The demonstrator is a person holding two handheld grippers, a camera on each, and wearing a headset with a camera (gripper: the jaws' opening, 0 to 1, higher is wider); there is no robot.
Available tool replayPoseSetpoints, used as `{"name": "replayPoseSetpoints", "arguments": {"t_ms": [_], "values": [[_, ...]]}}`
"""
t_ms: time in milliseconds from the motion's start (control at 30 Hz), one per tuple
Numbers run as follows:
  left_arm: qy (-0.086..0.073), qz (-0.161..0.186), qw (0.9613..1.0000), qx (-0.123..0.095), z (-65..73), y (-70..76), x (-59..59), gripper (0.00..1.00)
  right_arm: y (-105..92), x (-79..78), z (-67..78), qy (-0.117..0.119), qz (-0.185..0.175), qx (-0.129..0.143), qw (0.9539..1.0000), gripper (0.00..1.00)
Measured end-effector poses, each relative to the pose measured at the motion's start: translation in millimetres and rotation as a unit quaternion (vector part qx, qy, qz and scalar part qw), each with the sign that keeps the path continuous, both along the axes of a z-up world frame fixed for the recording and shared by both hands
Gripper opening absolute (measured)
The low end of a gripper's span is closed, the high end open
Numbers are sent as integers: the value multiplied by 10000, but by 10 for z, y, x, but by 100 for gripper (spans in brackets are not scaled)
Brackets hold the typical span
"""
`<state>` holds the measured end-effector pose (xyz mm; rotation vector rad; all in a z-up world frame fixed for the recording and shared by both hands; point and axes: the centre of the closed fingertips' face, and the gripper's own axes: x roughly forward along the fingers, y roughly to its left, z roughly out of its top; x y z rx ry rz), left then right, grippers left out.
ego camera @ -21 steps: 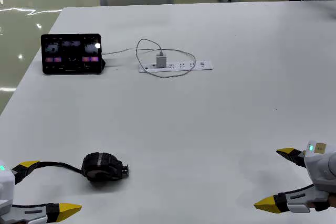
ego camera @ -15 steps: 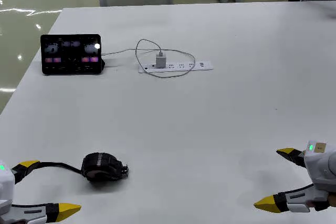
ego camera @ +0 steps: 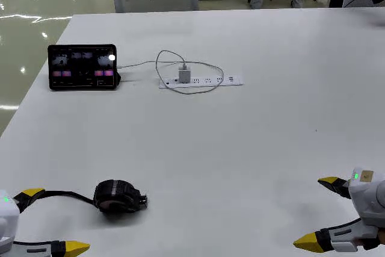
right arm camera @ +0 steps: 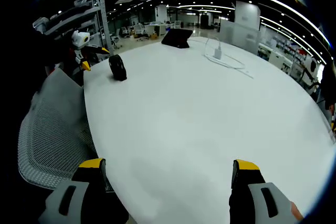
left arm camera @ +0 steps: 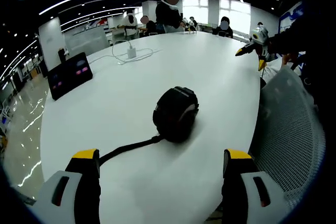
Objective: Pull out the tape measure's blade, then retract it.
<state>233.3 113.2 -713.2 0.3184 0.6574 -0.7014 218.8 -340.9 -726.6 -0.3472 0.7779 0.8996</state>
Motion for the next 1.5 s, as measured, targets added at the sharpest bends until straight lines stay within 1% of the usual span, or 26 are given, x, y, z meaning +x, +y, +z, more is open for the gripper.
{"name": "replayPoseSetpoints", "arguments": {"t_ms": [33,100,200,267,333,467,500,533,600,667,767,833,867,900,1033,1100,1133,1167,1200,1233,1267,1300,1333,1400,1433,1500], "values": [[17,-36,10000,45,-7,7,-2,94,6,1,2,4,21,9,10000,99],[94,-67,9999,17,-13,-7,0,97,34,30,34,-140,106,68,9998,99],[171,-114,9998,14,-2,-10,25,99,45,71,47,-199,127,54,9997,99],[276,-103,9995,-61,3,-23,31,99,45,107,45,-279,168,-16,9995,99],[322,-137,9993,-136,22,-53,50,99,56,132,45,-290,183,-12,9994,99],[426,-356,9984,-102,30,-119,80,99,110,148,5,-180,261,-99,9994,99],[434,-440,9981,-57,27,-132,85,99,126,153,1,-173,286,-116,9994,99],[436,-587,9973,64,14,-144,93,99,147,161,-9,-131,318,-138,9993,99],[422,-742,9960,247,-4,-144,117,99,188,171,-7,-120,382,-147,9991,99],[409,-781,9958,238,6,-184,155,99,229,196,-1,-183,489,-201,9984,99],[413,-866,9951,236,34,-243,199,99,304,223,29,-175,541,-199,9982,99],[401,-974,9939,314,38,-268,229,99,357,244,54,-212,643,-165,9976,99],[368,-1053,9929,424,40,-269,252,99,374,267,55,-231,674,-171,9973,99],[352,-1087,9923,470,42,-269,266,99,386,283,58,-235,686,-173,9972,99],[366,-1160,9912,527,70,-300,326,99,465,349,95,-256,762,-151,9967,99],[382,-1220,9899,615,58,-312,339,99,502,368,109,-276,812,-146,9962,99],[279,-1298,9879,804,48,-298,376,99,528,383,110,-291,846,-153,9959,99],[133,-1382,9853,993,43,-280,420,99,537,403,111,-343,873,-203,9954,99],[247,-1439,9839,1029,12,-300,395,99,548,430,116,-408,902,-282,9947,99],[348,-1463,9836,995,1,-322,379,99,558,436,120,-407,900,-301,9947,99],[334,-1473,9835,997,4,-344,395,99,573,459,127,-438,938,-310,9941,99],[228,-1575,9810,1113,10,-356,426,99,595,477,136,-451,951,-302,9940,99],[243,-1596,9803,1139,4,-368,425,99,617,478,138,-437,947,-300,9941,99],[363,-1628,9795,1128,-18,-407,421,99,650,503,111,-400,929,-337,9943,99],[368,-1659,9791,1114,-26,-427,428,99,669,508,101,-396,946,-357,9941,99],[410,-1749,9769,1155,-54,-466,428,99,730,508,84,-395,1021,-399,9932,99]]}}
